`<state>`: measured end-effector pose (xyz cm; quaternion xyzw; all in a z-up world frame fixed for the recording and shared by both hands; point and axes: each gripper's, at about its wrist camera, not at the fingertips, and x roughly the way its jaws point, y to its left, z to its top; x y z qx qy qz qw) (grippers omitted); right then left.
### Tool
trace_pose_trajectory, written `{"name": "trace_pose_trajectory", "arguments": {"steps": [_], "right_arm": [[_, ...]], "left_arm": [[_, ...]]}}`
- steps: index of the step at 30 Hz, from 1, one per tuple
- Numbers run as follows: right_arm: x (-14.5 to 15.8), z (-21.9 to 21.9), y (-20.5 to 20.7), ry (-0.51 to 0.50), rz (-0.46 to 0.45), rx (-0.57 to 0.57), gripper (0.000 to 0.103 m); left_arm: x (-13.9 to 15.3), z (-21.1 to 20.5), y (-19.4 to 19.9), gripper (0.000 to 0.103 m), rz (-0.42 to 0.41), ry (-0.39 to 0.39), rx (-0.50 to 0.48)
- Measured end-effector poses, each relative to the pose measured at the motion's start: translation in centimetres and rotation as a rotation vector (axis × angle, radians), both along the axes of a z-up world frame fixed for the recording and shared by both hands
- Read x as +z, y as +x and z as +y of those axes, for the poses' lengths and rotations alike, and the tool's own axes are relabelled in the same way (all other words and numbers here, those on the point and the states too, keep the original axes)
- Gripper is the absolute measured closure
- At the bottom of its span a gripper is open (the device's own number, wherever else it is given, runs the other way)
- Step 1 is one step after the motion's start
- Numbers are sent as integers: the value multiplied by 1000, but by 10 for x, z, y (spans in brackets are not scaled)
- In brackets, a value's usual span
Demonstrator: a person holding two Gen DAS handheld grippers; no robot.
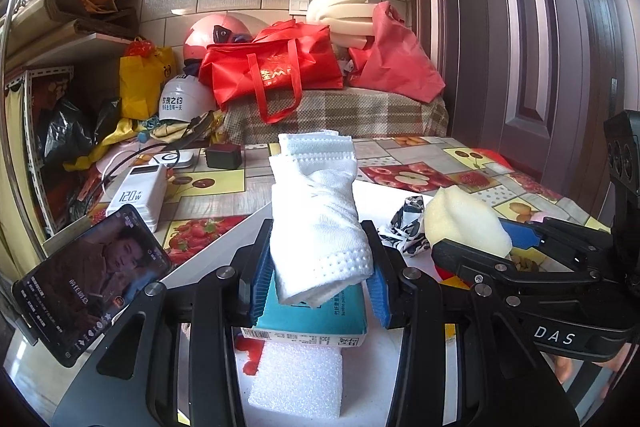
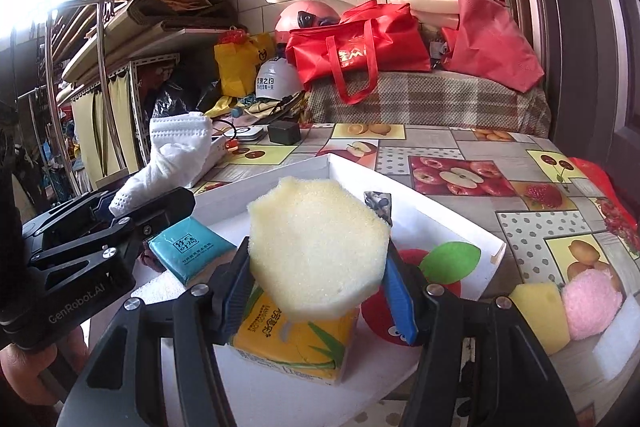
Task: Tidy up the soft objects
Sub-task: 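Carry the white glove and yellow sponge into the white box while opening both tools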
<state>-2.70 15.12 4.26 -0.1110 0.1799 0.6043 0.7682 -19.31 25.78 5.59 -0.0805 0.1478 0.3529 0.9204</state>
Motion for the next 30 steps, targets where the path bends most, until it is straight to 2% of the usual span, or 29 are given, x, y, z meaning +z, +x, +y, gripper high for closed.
{"name": "trace_pose_trajectory", "arguments": {"steps": [6,14,15,16,18,19,22,30], "right_arm": [[-1,11,4,-19,24,-10,43],[-1,23,5,-45,29,-17,42],[-2,24,6,-49,35,-19,42],[-2,24,7,-52,42,-19,41],[-3,24,12,-56,55,-40,40],[-3,24,14,-56,66,-49,35],[-4,22,22,-50,102,-78,20],[-2,18,18,-21,87,-89,19]], "left_arm": [[0,6,7,62,7,-5,0],[-1,17,7,61,6,-57,27],[-2,19,7,54,6,-67,29],[-2,20,7,39,6,-76,35],[-3,24,5,20,1,-91,48],[-3,25,4,13,-1,-97,53],[-4,26,2,0,-7,-104,66],[0,16,-2,0,-23,-38,74]]}}
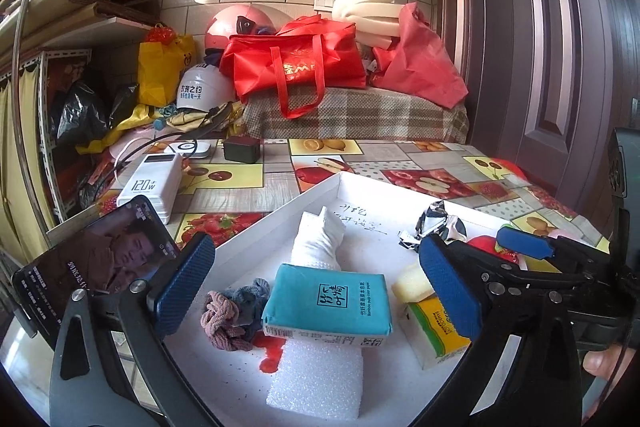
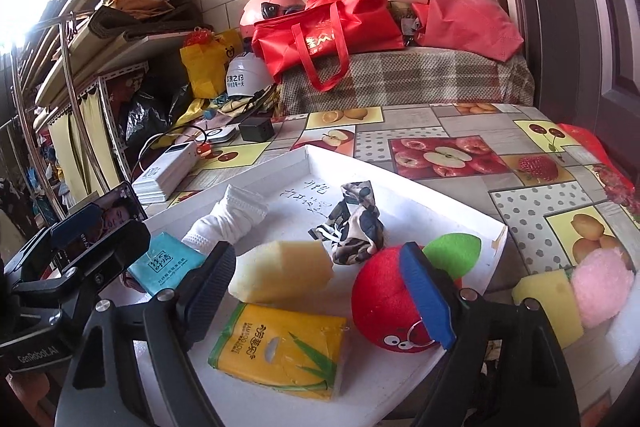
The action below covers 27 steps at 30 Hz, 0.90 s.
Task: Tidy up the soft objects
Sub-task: 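Carry the white glove and yellow sponge into the white box while opening both tools, then withdraw both tools from the box toward the remaining items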
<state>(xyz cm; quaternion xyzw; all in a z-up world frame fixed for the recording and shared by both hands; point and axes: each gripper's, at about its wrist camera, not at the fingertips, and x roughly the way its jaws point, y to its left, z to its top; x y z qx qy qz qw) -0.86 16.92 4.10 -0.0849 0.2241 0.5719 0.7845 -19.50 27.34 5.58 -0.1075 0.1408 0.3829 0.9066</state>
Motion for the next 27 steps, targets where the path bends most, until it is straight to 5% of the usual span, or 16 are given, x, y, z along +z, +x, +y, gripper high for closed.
{"name": "trace_pose_trajectory", "arguments": {"steps": [27], "right_arm": [[8,-29,-10,116,-77,-63,19]], "left_arm": [[2,-22,-8,0,-7,87,84]]}}
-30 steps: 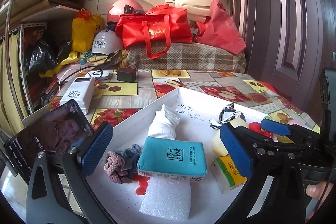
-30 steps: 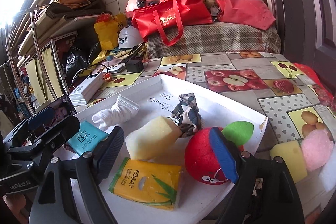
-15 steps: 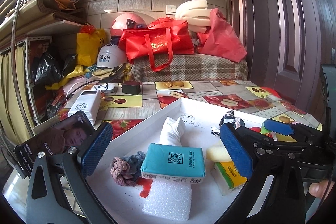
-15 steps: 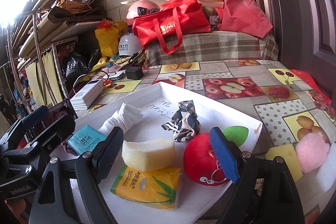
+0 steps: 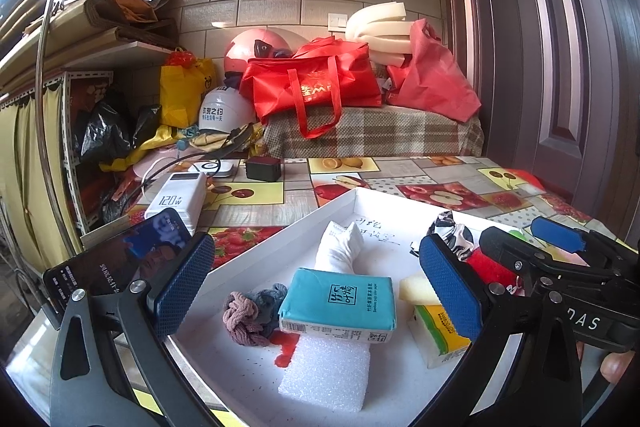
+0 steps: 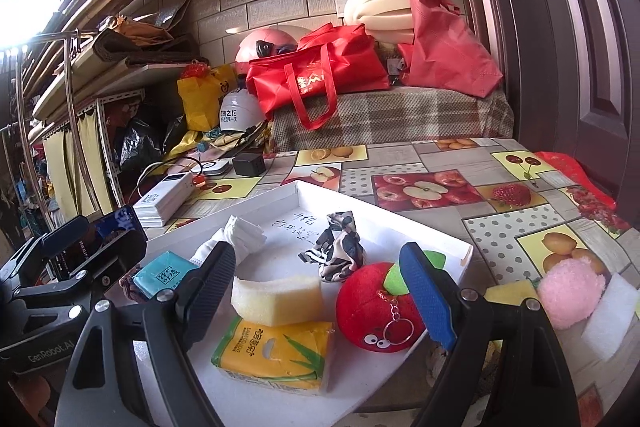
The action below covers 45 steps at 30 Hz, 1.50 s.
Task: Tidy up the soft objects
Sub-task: 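Withdraw both tools from the box toward the remaining items, then move the left tool to the brown rope toy while the right tool approaches the white foam block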
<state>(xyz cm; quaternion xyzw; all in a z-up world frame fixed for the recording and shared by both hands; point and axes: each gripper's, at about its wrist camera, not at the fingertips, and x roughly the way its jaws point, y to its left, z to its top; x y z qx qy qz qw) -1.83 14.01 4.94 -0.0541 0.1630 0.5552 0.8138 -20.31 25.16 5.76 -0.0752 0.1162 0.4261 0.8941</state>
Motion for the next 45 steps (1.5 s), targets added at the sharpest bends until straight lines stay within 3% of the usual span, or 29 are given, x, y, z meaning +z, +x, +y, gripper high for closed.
{"name": "trace_pose_trajectory", "arguments": {"steps": [10,19,26,29,32,37,41,45], "right_arm": [[-1,-40,13,28,40,-12,19],[-2,-86,33,49,64,-45,19],[10,-141,45,136,-72,-133,18],[11,-159,58,107,-124,-263,18],[9,-179,87,94,-54,-303,18],[13,-223,123,216,-14,-352,18],[10,-220,139,90,-46,-302,16],[-2,-202,153,-52,22,-245,16]], "left_arm": [[0,-23,3,0,13,12,-13],[0,-56,14,0,28,14,-106],[1,-73,21,0,32,16,-155],[2,-77,23,0,29,18,-166],[2,-80,23,0,26,17,-177],[2,-87,28,0,31,5,-221],[1,-92,37,0,30,-34,-292],[-1,-101,59,0,51,-108,-422]]}}
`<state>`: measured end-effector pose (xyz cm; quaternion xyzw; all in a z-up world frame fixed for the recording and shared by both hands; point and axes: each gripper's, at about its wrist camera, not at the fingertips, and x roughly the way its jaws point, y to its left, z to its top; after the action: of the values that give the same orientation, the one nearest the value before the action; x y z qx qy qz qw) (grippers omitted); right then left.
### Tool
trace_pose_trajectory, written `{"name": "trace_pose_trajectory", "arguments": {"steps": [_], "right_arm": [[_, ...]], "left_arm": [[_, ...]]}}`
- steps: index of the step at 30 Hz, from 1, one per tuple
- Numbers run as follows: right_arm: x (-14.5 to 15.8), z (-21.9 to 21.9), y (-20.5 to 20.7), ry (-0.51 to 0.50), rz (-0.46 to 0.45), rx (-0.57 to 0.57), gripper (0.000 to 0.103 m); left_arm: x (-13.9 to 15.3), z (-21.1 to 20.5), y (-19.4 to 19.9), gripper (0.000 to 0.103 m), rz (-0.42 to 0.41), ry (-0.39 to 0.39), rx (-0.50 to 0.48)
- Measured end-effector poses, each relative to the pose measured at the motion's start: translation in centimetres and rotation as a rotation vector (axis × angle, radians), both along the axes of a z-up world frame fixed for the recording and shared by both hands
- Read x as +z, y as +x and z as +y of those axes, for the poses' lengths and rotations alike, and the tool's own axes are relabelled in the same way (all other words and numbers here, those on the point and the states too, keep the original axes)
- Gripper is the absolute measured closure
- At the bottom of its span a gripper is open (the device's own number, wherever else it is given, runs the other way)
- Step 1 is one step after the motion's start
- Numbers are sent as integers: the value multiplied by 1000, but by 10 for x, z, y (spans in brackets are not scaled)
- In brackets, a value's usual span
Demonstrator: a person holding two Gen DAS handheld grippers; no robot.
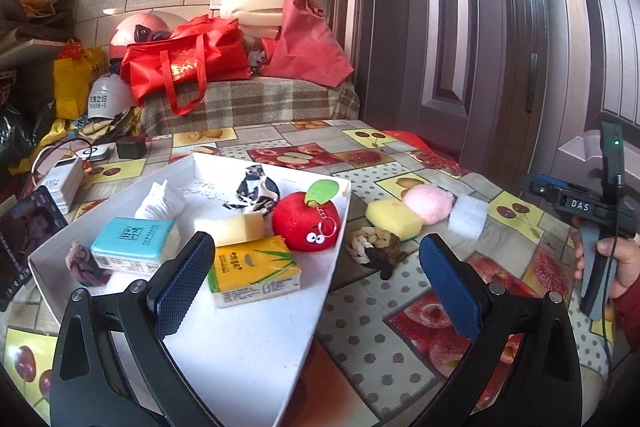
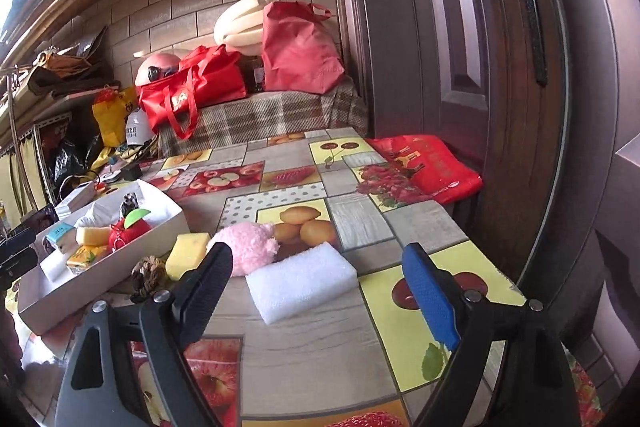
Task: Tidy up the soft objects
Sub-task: 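Move the left tool to the brown rope toy while the right tool approaches the white foam block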
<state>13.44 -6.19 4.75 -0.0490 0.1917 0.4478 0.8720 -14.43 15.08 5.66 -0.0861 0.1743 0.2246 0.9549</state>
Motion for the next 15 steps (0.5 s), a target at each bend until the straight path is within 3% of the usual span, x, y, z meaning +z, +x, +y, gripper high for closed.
{"name": "trace_pose_trajectory", "arguments": {"steps": [4,7,11,15], "right_arm": [[-10,24,6,-108,62,91,16],[-14,42,4,-172,41,142,16],[-19,67,13,-251,28,173,16],[-31,89,38,-334,117,169,15]], "left_arm": [[-7,-16,44,0,110,-44,-122],[-14,-24,79,1,192,-71,-173],[-20,-27,114,1,250,-90,-185],[-26,-23,139,1,305,-119,-183]]}}
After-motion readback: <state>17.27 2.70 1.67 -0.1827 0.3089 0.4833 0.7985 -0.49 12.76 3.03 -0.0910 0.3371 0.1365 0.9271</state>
